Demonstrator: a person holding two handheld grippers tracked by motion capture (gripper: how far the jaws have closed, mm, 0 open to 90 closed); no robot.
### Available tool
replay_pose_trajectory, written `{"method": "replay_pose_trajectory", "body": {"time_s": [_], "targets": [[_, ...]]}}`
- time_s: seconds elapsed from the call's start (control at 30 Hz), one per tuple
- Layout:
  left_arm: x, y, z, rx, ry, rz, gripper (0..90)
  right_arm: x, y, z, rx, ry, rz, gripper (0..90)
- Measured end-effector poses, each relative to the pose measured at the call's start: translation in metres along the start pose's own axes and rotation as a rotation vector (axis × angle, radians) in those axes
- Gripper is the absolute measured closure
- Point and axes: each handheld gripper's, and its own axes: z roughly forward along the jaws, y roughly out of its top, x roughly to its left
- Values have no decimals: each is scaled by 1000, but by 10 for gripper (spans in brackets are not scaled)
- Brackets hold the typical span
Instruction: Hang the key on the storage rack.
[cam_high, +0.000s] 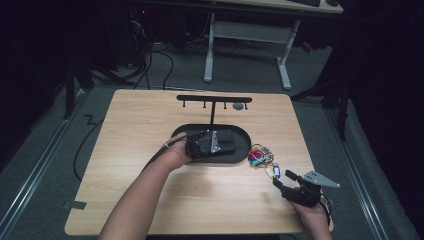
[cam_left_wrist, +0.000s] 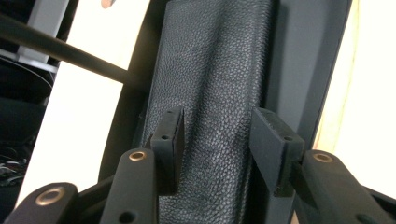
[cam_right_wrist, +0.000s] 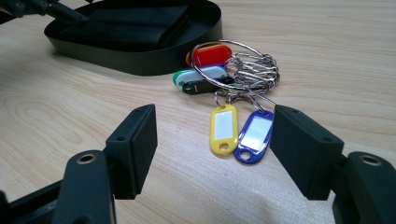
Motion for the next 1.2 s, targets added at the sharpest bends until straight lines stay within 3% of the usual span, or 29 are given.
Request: {"method": "replay_pose_trajectory", "body": {"time_s": [0.1, 0.37, 0.5, 0.63, 0.77, 0.87, 0.97, 1.07, 1.2], "targets": [[-1, -2, -5, -8, 5, -11, 555, 1, 0, 1, 1, 0, -3, 325], [-8, -19, -23, -31, 11, -104, 566, 3, 1, 4, 10, -4, -26, 334], [-15, -31, -34, -60, 7, -182, 559, 6, 1, 6, 18, -1, -42, 341], [-23, -46, -47, -102, -15, -289, 551, 6, 1, 7, 22, -6, -45, 339], [-39, -65, -54, -112, -20, -337, 539, 6, 0, 7, 20, -14, -52, 339], [-52, -81, -60, -138, -35, -406, 550, 7, 1, 6, 21, -15, -52, 337], [-66, -94, -68, -135, -18, -435, 527, 7, 1, 7, 38, -12, -45, 331], [-80, -109, -80, -174, -34, -515, 512, 7, 1, 8, 41, -9, -50, 331], [-105, -131, -93, -226, 8, -568, 506, 8, 1, 7, 43, -7, -59, 332]]}}
